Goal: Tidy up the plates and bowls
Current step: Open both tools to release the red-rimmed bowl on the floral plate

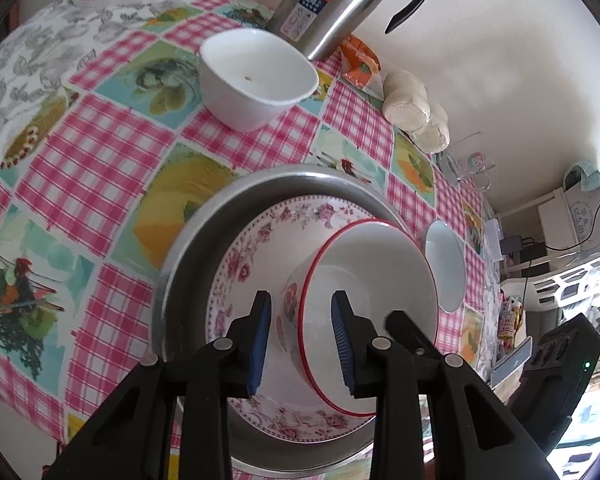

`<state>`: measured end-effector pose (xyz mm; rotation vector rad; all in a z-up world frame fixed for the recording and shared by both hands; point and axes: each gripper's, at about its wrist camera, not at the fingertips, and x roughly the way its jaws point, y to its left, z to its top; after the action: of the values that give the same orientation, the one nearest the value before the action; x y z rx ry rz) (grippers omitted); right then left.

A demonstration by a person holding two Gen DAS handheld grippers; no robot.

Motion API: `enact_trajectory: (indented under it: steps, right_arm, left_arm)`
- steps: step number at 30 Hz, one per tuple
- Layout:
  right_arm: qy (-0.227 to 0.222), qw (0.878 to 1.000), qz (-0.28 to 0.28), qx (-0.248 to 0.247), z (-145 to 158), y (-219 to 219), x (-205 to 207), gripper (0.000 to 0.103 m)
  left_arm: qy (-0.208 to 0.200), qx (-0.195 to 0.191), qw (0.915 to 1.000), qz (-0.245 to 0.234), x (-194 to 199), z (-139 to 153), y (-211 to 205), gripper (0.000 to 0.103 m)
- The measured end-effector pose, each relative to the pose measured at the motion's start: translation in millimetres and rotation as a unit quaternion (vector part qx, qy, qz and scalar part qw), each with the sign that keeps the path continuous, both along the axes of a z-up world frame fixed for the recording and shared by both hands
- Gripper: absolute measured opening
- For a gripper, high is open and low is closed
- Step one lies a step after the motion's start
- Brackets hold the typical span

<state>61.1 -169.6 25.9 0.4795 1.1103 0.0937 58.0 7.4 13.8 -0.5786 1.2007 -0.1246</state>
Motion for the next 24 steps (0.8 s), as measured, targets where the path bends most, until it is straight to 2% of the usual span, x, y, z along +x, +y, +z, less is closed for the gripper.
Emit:
enact_trajectory:
  steps: [6, 9, 11, 13, 14, 19, 21, 23, 24]
  right_arm:
    - [-0.018, 1.0, -0.018, -0.005, 13.0, -12.1, -3.3, 0.028]
    - [-0.031, 0.999, -0.018, -0.024, 21.1, -10.8, -4.7, 0.029]
    - [-0.038, 0.998, -0.016, -0.041, 26.1, -9.3, -5.4, 0.034]
    - [-0.049, 0.997, -0.017, -0.059, 31.6, -7.8, -6.6, 0.056]
    - [-0.052, 0.996, -0.017, -0.065, 32.9, -7.3, -7.2, 0.06]
    - [-0.057, 0.995, -0.005, -0.084, 33.5, -3.1, -5.9, 0.07]
    - [-0.057, 0.995, -0.001, -0.086, 32.4, -1.2, -5.0, 0.074]
    - [-0.057, 0.994, 0.002, -0.09, 31.7, 0.1, -5.0, 0.078]
    - [-0.058, 0.994, 0.002, -0.092, 31.5, 0.3, -5.1, 0.08]
  left_arm:
    - [-0.026, 0.03, 0.9992, 0.004, -3.6, 15.4, 3.8, 0.039]
    - [-0.034, 0.045, 0.9984, 0.005, -5.5, 20.9, 5.8, 0.045]
    - [-0.039, 0.056, 0.9976, 0.007, -6.5, 24.3, 6.6, 0.049]
    - [-0.04, 0.063, 0.9972, 0.011, -6.8, 25.6, 7.8, 0.056]
    - [-0.038, 0.067, 0.9969, 0.014, -6.8, 25.8, 8.7, 0.06]
    - [-0.034, 0.081, 0.9958, 0.027, -6.9, 25.2, 14.2, 0.063]
    - [-0.034, 0.088, 0.9949, 0.034, -7.0, 25.1, 15.8, 0.067]
    - [-0.033, 0.099, 0.9937, 0.04, -7.3, 24.7, 17.7, 0.079]
    - [-0.033, 0.103, 0.9932, 0.042, -7.0, 24.7, 18.9, 0.081]
